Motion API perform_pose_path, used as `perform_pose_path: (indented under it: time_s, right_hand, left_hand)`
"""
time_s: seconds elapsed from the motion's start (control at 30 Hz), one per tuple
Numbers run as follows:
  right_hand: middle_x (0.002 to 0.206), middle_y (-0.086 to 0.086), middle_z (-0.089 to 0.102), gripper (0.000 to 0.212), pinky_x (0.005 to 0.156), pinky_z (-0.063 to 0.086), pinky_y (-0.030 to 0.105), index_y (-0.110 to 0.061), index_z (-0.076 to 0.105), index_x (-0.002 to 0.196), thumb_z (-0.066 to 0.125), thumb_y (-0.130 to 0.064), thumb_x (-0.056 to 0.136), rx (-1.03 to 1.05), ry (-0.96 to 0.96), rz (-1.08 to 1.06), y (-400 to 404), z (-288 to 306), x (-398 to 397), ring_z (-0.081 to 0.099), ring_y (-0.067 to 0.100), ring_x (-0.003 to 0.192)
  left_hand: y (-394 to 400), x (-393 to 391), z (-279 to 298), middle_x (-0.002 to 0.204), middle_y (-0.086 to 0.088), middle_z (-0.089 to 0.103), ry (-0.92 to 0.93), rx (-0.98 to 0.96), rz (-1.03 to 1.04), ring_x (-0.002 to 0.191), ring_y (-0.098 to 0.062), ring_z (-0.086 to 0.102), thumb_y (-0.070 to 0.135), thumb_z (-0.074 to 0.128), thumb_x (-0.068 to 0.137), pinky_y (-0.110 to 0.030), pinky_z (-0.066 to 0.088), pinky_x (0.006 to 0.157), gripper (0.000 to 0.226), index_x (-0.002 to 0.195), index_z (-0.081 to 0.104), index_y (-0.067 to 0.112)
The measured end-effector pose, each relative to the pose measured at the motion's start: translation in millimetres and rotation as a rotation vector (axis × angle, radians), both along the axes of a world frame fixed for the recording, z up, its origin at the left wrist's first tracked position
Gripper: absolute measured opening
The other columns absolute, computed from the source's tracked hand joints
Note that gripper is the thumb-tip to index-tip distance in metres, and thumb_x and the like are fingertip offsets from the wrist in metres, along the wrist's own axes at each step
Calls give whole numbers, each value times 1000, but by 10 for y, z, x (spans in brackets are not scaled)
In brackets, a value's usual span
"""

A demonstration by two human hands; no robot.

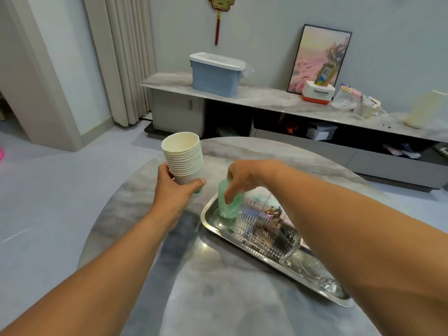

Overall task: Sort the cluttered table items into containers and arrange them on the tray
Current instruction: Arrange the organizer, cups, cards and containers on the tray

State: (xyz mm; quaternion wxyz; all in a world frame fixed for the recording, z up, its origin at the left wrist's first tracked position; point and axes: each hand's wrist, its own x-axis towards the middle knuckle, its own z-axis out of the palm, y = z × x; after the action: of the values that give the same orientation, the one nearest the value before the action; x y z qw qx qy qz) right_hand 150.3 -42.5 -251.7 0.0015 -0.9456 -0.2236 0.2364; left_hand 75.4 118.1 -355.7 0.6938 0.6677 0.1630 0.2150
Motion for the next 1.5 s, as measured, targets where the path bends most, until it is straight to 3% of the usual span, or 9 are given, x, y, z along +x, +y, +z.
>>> perform_pose_path:
  time_s: [0.13,0.37,0.47,0.57,0.73,0.93,1.13,1.4,1.5]
  right_hand:
    - [121,5,66,60,99,53,42,-8,66,123,87,-38,76,-120,-35,-3,70,-84,2,64,27,107]
    - [140,2,56,75,116,29,60,-13,51,142,84,-38,79,-322,-119,4,176,-38,-58,52,34,131]
    - [146,11,52,70,108,46,46,-9,46,148,75,-21,85,-42,-71,-39,107,125,-46,55,31,128]
    - [151,13,47,77,108,44,44,-17,32,157,63,-5,87,475,87,-160,47,369,-74,53,30,127]
    - [155,7,41,98,102,38,32,-34,25,159,84,-24,81,808,216,-96,15,552,-186,43,24,139]
    - [115,-14,55,86,84,51,21,-29,46,149,89,-33,75,778,38,-25,-72,483,-203,59,6,104]
    - [142,-3,51,89,89,45,28,-32,48,145,92,-36,68,495,-161,135,-30,273,-260,52,14,118]
    - [127,-3,46,89,87,52,39,-39,44,141,91,-45,65,322,-237,169,-97,173,-232,55,23,106]
    - [132,-3,44,90,92,50,40,-40,41,143,89,-50,67,246,-184,168,-130,38,-247,52,23,112]
  left_hand:
    - [18,-92,-51,116,11,63,6,59,-87,99,-3,64,20,93,68,-8,52,62,72,124,46,27]
    - [309,-257,12,115,19,64,50,225,-293,102,-5,65,37,92,68,-26,59,75,72,128,53,42]
    - [385,-310,41,118,17,62,58,168,-330,104,-8,65,36,91,71,-23,58,72,67,125,52,43]
    - [294,-296,85,122,13,62,33,73,-321,103,-8,67,33,90,73,-25,58,76,70,129,49,38]
    - [25,-237,261,118,7,70,-22,-9,-374,102,-12,69,47,88,63,-24,55,73,70,127,59,35]
    - [93,-308,299,116,12,70,6,31,-439,105,-9,68,30,90,71,-26,58,78,67,129,57,35]
    - [-168,-304,12,118,12,71,78,15,-451,109,-9,68,11,90,72,-27,59,84,66,122,54,33]
    - [-401,-229,-207,113,18,69,137,127,-402,104,-6,68,12,91,70,-20,58,73,74,128,51,35]
    - [-441,-284,-303,115,4,68,229,228,-397,98,-21,70,11,89,71,-43,62,71,70,127,52,28]
